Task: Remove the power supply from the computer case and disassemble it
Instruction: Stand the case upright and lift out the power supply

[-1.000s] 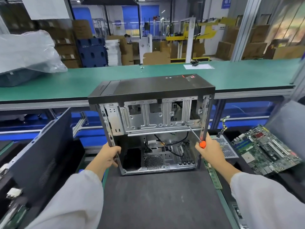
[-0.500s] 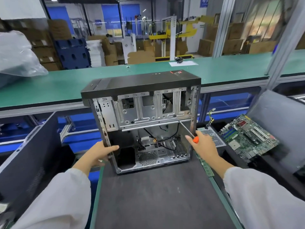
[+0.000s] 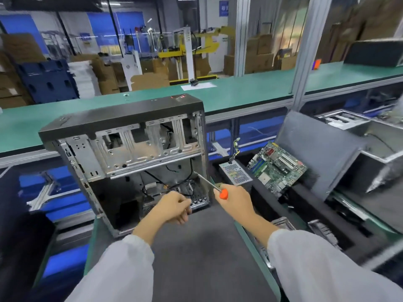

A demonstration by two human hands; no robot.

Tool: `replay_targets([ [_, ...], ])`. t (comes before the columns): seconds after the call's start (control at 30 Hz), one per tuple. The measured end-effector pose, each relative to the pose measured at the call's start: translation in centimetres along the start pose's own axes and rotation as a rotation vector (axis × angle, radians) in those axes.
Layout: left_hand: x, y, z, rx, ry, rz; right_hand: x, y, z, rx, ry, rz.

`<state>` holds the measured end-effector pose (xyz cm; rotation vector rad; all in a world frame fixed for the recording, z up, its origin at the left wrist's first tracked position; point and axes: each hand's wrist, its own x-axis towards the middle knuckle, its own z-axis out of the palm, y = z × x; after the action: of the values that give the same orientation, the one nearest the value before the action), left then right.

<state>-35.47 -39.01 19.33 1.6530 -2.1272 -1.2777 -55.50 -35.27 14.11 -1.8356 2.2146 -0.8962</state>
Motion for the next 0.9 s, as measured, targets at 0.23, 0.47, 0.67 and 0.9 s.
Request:
replay_targets([
  [0.23, 1.6, 7.7, 12.2, -0.352, -0.051, 0.292, -1.9, 6.9, -4.2, 0.084, -0.286, -0.002],
  [0.47, 3.6, 9.8, 16.8, -0.751, 0.464, 0.254, 2.1, 9.8, -6.5, 0.168, -0.631, -0.185],
  [0.67, 3.5, 7.0, 13.1, -0.978, 0.731, 0.198, 10.2, 11.7, -3.1, -0.261, -0.691, -0.140],
  [0.9, 5.0, 3.5, 9.1, -0.850, 0.822, 0.183, 15.1, 10.6, 3.1, -0.339, -0.501, 0.119],
])
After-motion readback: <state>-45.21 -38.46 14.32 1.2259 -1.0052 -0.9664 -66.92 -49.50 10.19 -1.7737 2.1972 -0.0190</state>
